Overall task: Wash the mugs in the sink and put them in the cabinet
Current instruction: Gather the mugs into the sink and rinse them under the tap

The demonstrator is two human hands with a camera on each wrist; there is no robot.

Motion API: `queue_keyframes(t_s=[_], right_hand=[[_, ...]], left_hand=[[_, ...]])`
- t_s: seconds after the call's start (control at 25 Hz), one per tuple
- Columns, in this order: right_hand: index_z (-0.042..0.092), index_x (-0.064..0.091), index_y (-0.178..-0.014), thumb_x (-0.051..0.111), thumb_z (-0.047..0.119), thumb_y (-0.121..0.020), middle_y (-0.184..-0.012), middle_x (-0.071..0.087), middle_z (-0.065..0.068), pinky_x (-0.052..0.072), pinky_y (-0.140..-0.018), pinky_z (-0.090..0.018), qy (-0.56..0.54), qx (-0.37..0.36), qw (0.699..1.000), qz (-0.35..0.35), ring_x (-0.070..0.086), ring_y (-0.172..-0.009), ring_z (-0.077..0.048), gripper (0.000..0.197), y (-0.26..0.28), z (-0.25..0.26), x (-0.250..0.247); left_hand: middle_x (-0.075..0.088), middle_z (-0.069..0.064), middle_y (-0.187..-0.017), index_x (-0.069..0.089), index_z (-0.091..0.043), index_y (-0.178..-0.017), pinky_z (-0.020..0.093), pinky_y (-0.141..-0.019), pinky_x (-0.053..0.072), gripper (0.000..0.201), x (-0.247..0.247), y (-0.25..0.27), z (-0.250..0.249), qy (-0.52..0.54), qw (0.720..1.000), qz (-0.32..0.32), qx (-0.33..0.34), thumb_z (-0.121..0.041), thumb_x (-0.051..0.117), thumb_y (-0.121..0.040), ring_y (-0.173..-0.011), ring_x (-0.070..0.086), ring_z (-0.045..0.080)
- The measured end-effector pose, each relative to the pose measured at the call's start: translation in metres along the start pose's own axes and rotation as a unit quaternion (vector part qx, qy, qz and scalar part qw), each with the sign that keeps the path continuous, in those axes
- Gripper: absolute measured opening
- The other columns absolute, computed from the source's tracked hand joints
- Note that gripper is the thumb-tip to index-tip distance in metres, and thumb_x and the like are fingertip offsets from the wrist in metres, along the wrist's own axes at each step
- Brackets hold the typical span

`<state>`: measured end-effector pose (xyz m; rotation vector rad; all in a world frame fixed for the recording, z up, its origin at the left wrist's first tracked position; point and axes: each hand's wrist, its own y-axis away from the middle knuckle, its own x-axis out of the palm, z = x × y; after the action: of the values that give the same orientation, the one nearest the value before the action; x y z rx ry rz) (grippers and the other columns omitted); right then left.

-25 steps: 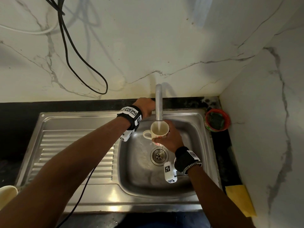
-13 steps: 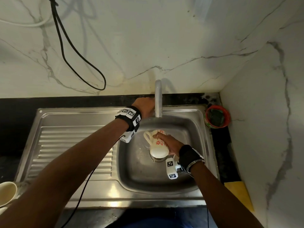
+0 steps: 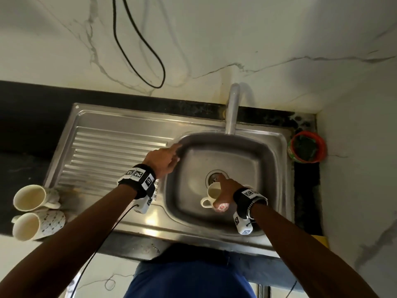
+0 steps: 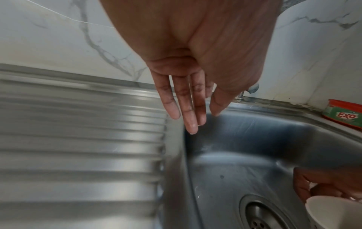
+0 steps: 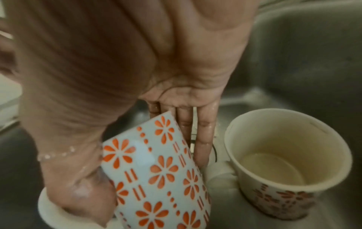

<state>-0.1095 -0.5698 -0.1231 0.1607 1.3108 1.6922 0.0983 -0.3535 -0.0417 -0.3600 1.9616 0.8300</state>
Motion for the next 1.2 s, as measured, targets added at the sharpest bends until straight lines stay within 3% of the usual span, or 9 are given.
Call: queue_keyframes(t_s=[0.12,0.24,0.36,0.56,0.76,0.88,0.96,1.04,1.2], right_hand=[[0.029,0.028,-0.141,0.092,0.044,-0.056,-0.13,0.064,-0.005,0.058,-0.086,-0.042,0.107,-0.034,0.994,0.009,0.068,-0.109,-0.034,0.108,-0.006,0.006,0.014],[0.026,0.021,-0.154,0.093,0.033,-0.067,-0.136,0.063,-0.008,0.054,-0.085,-0.04,0.203,-0.056,0.977,0.03,0.066,-0.118,-0.035,0.114,-0.008,0.011,0.021],[0.027,0.011,-0.161,0.093,0.027,-0.068,-0.143,0.058,-0.011,0.055,-0.089,-0.044,0.254,-0.071,0.964,0.035,0.064,-0.122,-0.038,0.124,-0.009,0.014,0.025],[0.031,0.01,-0.157,0.094,0.032,-0.066,-0.131,0.066,-0.009,0.058,-0.087,-0.041,0.279,-0.061,0.957,0.043,0.068,-0.114,-0.036,0.123,-0.003,0.008,0.023],[0.031,0.007,-0.164,0.088,0.038,-0.076,-0.147,0.058,-0.01,0.053,-0.1,-0.039,0.27,-0.031,0.962,0.041,0.062,-0.128,-0.034,0.12,0.006,0.022,0.027],[0.025,0.032,-0.153,0.074,0.043,-0.087,-0.145,0.058,-0.013,0.05,-0.103,-0.039,0.243,-0.044,0.969,-0.004,0.06,-0.127,-0.034,0.08,0.005,0.074,0.016],[0.026,0.046,-0.139,0.064,0.039,-0.091,-0.132,0.066,-0.012,0.052,-0.096,-0.04,0.175,-0.092,0.975,-0.102,0.064,-0.117,-0.034,0.053,0.007,0.132,0.011],[0.024,0.054,-0.132,0.06,0.033,-0.094,-0.122,0.071,-0.011,0.053,-0.092,-0.039,0.101,-0.148,0.97,-0.166,0.067,-0.112,-0.034,0.039,0.009,0.197,0.016],[0.028,0.061,-0.115,0.065,0.035,-0.093,-0.103,0.078,0.001,0.056,-0.089,-0.032,0.062,-0.246,0.954,-0.157,0.073,-0.1,-0.024,0.023,0.001,0.326,0.055]], left_hand=[[0.074,-0.007,-0.117,0.031,-0.032,-0.154,0.042,-0.084,0.057,0.057,0.013,0.03,0.023,0.028,0.999,0.01,-0.043,-0.032,0.053,-0.101,-0.103,0.072,0.027],[0.074,-0.009,-0.115,0.029,-0.037,-0.154,0.041,-0.084,0.058,0.059,0.017,0.054,0.037,0.036,0.996,0.003,-0.076,-0.03,0.053,-0.099,-0.102,0.072,0.025],[0.074,-0.01,-0.114,0.028,-0.037,-0.154,0.043,-0.082,0.058,0.059,0.021,0.069,0.05,0.039,0.995,-0.001,-0.094,-0.03,0.052,-0.1,-0.1,0.072,0.025],[0.073,-0.007,-0.119,0.029,-0.031,-0.155,0.04,-0.083,0.056,0.056,0.025,0.088,0.064,0.034,0.994,0.009,-0.107,-0.032,0.051,-0.103,-0.105,0.071,0.026],[0.07,-0.004,-0.126,0.036,-0.027,-0.152,0.039,-0.089,0.054,0.052,0.016,0.117,0.087,0.038,0.992,0.014,-0.119,-0.034,0.051,-0.103,-0.111,0.068,0.026],[0.068,-0.006,-0.129,0.047,-0.028,-0.146,0.04,-0.092,0.054,0.044,0.007,0.145,0.112,0.028,0.989,-0.013,-0.147,-0.034,0.051,-0.102,-0.114,0.067,0.023],[0.065,-0.004,-0.135,0.05,-0.028,-0.143,0.044,-0.096,0.054,0.042,-0.001,0.169,0.135,-0.004,0.984,-0.032,-0.177,-0.036,0.049,-0.101,-0.118,0.064,0.023],[0.061,0.0,-0.139,0.051,-0.026,-0.143,0.045,-0.101,0.05,0.045,-0.007,0.196,0.159,-0.057,0.975,-0.05,-0.209,-0.041,0.05,-0.1,-0.125,0.06,0.025],[0.046,0.013,-0.149,0.04,-0.022,-0.147,0.055,-0.112,0.036,0.073,-0.008,0.262,0.202,-0.086,0.934,-0.17,-0.303,-0.054,0.063,-0.086,-0.139,0.042,0.037]])
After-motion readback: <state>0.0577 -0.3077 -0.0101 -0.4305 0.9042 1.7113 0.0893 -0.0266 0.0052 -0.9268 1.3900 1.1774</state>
